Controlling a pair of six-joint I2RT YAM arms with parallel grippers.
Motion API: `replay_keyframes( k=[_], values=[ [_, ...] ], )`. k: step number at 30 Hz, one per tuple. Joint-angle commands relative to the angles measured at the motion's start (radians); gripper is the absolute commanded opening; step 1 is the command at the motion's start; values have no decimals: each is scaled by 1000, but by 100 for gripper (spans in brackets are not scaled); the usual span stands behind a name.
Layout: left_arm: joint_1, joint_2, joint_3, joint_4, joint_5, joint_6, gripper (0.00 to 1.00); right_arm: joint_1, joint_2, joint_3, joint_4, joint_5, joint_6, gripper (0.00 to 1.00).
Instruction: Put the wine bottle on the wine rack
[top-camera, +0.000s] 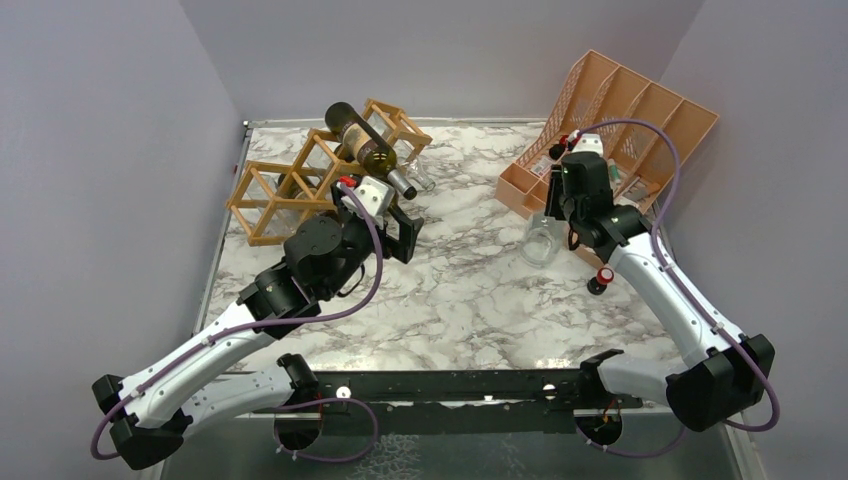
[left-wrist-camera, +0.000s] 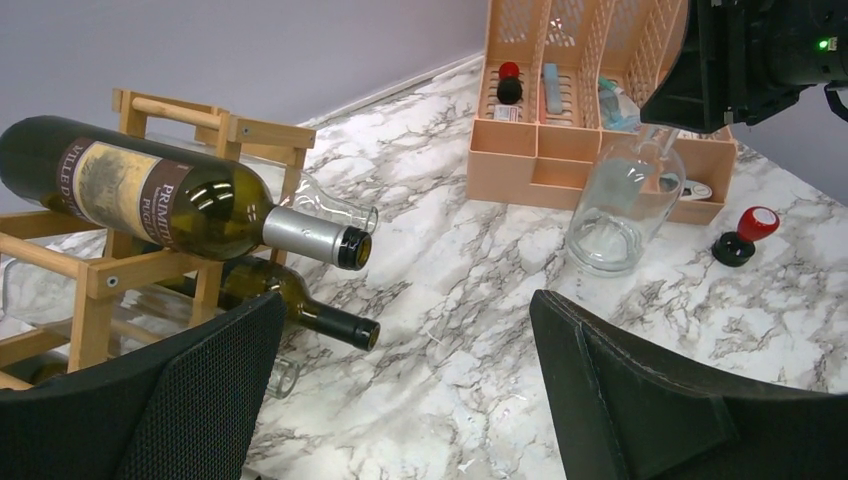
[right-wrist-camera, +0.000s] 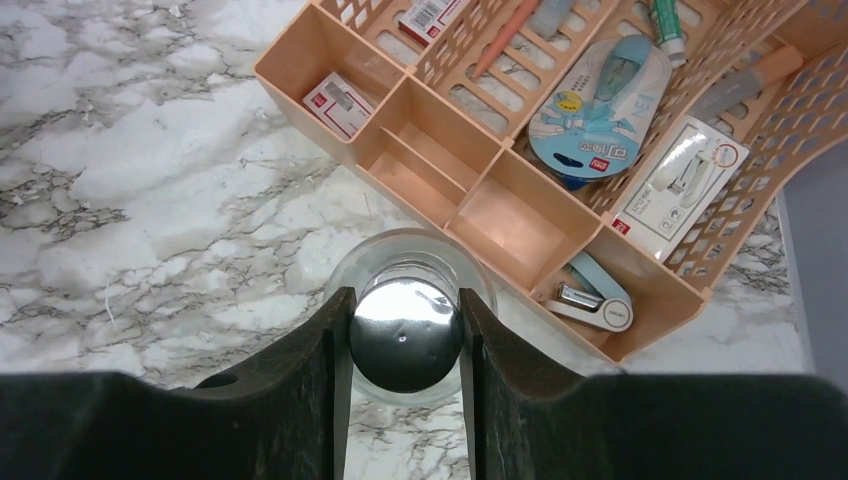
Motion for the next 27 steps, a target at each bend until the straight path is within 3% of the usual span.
replay_keyframes(
  k=[1,5,13,18,27],
  values=[
    [3,-1,-19,16,25,-32,99,-2,19,16,-31,-108,-1,19],
    [3,1,-30,23,30,-44,99,-2,18,26,-22,-246,-6,10],
    [3,12,-39,37,40,-64,99,0,90,101,18,-537,-35,8],
    [3,23,-52,36,48,-83,99,5,109,89,143,-692,32,7],
    [3,49,-66,40,47,-107,99,26,18,-103,469,-731,197,2]
  ],
)
